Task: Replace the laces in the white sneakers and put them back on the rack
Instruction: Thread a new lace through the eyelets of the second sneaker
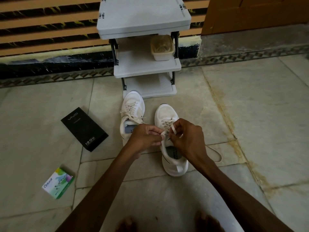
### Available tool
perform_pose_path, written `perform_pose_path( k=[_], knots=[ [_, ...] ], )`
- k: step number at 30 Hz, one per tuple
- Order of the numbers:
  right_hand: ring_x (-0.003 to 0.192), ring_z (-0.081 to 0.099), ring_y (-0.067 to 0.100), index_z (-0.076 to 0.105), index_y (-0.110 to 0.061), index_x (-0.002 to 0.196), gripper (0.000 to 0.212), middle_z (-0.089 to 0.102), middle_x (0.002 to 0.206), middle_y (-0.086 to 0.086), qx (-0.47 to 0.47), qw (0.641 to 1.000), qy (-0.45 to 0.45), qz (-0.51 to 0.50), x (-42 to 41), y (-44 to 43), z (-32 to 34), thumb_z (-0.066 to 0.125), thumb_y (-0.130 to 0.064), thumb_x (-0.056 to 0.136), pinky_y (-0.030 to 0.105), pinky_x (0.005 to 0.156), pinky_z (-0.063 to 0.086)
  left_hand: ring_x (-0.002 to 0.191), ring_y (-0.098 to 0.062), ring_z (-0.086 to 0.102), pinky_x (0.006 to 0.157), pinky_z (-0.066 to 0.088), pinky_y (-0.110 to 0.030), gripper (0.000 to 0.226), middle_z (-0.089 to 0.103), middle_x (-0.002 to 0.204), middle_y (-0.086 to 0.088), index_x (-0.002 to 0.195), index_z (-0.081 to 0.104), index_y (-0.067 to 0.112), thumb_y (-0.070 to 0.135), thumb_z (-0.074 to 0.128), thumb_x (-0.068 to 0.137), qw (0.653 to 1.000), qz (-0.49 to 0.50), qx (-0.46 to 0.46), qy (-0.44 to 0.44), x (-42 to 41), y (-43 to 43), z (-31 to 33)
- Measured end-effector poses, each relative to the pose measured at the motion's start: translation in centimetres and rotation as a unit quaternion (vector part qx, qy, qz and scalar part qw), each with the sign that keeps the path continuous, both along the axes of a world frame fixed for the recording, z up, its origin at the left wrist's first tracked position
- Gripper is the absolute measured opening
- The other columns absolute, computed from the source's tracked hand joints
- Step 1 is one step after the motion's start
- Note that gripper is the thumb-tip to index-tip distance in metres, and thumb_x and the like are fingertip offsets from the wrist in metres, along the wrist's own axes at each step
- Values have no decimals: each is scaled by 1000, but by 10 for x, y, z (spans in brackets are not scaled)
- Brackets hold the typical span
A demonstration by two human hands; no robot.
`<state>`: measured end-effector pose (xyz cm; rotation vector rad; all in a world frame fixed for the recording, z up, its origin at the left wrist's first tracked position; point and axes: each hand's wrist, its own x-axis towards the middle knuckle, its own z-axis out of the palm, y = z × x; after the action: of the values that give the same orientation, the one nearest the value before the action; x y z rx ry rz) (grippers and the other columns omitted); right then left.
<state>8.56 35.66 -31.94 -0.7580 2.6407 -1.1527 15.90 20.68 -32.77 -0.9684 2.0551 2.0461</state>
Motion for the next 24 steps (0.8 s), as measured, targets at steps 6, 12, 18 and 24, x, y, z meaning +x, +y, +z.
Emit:
perform_pose_path(
  k=[6, 12, 18, 24],
  knots=[
    [59, 56, 15, 53, -20, 78, 20, 61, 66, -3, 15, 1000, 15, 1, 7, -8, -1, 72, -26, 79, 28, 60, 48, 74, -18, 70, 71, 58, -31, 13, 72, 77, -8, 84, 72, 15, 4, 77, 78, 999, -2, -29, 17, 2, 1, -4],
    [57, 58, 15, 59, -12, 73, 15, 62, 62, 0, -36, 999, 16, -8, 6, -8, -8, 74, -14, 75, 30, 57, 50, 68, -19, 68, 68, 57, -30, 12, 70, 74, -11, 88, 73, 12, 5, 76, 79, 998, -21, -62, 17, 0, 1, -5],
    [54, 57, 13, 59, -14, 71, 16, 62, 61, -2, -50, 998, 33, -24, 10, -9, -19, 74, -16, 75, 21, 54, 44, 67, -16, 68, 65, 56, -25, 11, 69, 79, -13, 92, 71, 8, 1, 69, 84, 998, -21, -62, 18, -1, 2, -6],
    [57, 48, 18, 61, -18, 84, 18, 62, 69, 2, 96, 989, 112, 20, 3, -17, -16, 73, -18, 71, 26, 56, 35, 81, -20, 70, 76, 60, -31, 35, 68, 94, -18, 88, 68, 17, -6, 43, 97, 996, -38, -83, 14, -1, 3, -6]
  ],
)
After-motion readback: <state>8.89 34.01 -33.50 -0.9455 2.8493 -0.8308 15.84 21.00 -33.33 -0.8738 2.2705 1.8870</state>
